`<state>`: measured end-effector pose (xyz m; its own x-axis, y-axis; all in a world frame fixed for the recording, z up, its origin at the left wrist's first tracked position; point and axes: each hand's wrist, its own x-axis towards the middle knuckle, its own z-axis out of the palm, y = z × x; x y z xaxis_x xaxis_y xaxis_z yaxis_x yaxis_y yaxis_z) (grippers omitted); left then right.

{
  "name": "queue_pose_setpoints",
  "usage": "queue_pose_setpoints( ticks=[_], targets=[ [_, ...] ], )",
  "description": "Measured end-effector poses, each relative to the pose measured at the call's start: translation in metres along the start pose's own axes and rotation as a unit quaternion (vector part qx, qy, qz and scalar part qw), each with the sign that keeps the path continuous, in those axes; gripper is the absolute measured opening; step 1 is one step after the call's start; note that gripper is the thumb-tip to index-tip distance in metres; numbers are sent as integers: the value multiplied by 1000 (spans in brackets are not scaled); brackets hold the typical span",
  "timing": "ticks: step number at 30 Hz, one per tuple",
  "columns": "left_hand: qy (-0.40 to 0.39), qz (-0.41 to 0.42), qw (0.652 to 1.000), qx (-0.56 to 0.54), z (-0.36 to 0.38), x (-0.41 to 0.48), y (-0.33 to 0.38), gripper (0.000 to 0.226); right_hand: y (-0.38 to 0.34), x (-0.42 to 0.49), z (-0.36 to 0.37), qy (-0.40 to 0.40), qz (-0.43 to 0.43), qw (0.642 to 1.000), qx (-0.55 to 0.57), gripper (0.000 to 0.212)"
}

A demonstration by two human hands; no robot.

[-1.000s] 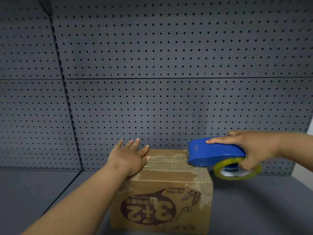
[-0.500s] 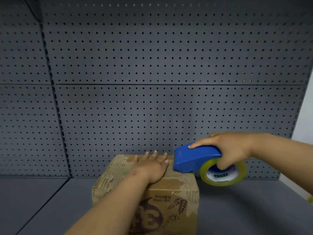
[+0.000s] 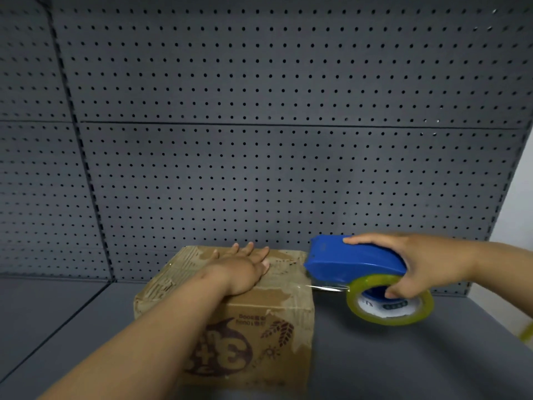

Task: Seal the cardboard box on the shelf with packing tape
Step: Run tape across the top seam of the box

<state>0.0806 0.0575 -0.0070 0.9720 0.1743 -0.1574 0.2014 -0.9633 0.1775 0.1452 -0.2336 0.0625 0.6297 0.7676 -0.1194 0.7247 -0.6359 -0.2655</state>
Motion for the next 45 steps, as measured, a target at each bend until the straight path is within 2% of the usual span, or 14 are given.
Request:
queue_pose_setpoints(
  ticks=[9,13,21,28,31,35,40,45],
  targets=[
    [4,-2,1000,7,1,0,-1,54,33,-42,-3,7,-14,1000,17,91],
    [1,-5,1000,9,2,-1,2,54,31,-42,-5,-9,10,999,-50,91],
    [-6,-6,1000,12,0,1,2,53,-15,-19,-17,-132,51,979,-144,83],
    [-2,2,1000,11,2,1,1,53,-46,10,-23,-140,63,962,-225,77],
    [-2,1,1000,12,2,0,1,53,-50,16,-21,-132,53,966,-216,76],
    [-3,2,1000,12,2,0,2,53,-52,7,-30,-172,78,965,-181,74],
    [-3,4,1000,16,2,-2,3,53,-58,21,-30,-130,76,968,-201,75],
    [-2,4,1000,20,1,0,1,54,-55,13,-30,-183,100,968,-139,75]
  ],
)
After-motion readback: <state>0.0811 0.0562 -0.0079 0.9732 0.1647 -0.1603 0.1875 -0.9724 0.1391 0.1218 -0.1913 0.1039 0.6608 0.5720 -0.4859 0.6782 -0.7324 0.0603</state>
